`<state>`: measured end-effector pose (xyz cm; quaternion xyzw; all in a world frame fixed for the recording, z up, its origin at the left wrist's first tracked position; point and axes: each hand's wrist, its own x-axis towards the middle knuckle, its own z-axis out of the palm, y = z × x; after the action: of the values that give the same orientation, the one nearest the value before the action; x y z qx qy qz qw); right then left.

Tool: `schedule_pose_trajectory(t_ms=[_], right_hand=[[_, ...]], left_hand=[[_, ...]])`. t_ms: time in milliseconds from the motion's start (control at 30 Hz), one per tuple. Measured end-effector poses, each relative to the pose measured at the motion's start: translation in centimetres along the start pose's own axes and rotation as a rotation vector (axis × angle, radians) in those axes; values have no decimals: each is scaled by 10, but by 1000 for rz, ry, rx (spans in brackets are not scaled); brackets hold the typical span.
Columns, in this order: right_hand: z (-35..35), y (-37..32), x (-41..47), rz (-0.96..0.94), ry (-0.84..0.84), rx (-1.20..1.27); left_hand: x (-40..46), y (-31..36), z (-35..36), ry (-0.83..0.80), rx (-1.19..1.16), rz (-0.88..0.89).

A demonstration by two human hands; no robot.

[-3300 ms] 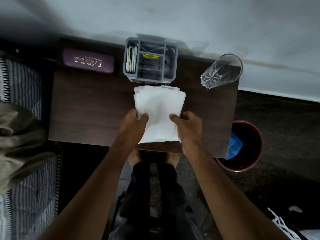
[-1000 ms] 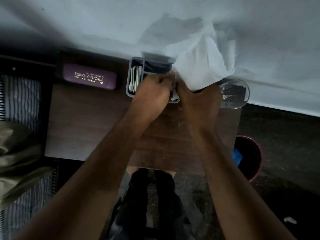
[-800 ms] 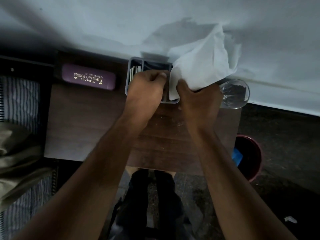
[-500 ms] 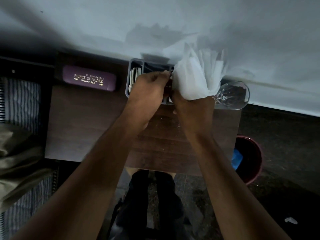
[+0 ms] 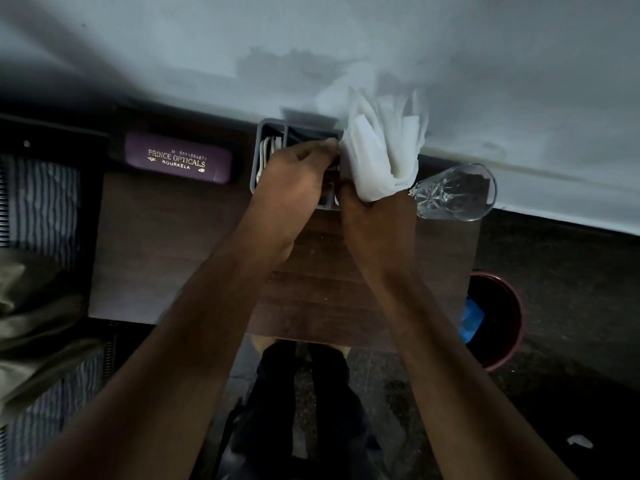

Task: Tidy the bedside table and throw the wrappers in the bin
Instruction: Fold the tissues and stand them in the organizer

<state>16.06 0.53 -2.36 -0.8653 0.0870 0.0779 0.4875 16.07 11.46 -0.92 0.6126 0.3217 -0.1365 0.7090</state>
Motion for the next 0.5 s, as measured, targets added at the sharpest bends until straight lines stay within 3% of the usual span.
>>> schedule_pose_trajectory(t_ms=[500], right_hand=[[4, -5, 3, 32, 114, -53]], left_hand=[[4, 0, 2, 85, -38, 10]])
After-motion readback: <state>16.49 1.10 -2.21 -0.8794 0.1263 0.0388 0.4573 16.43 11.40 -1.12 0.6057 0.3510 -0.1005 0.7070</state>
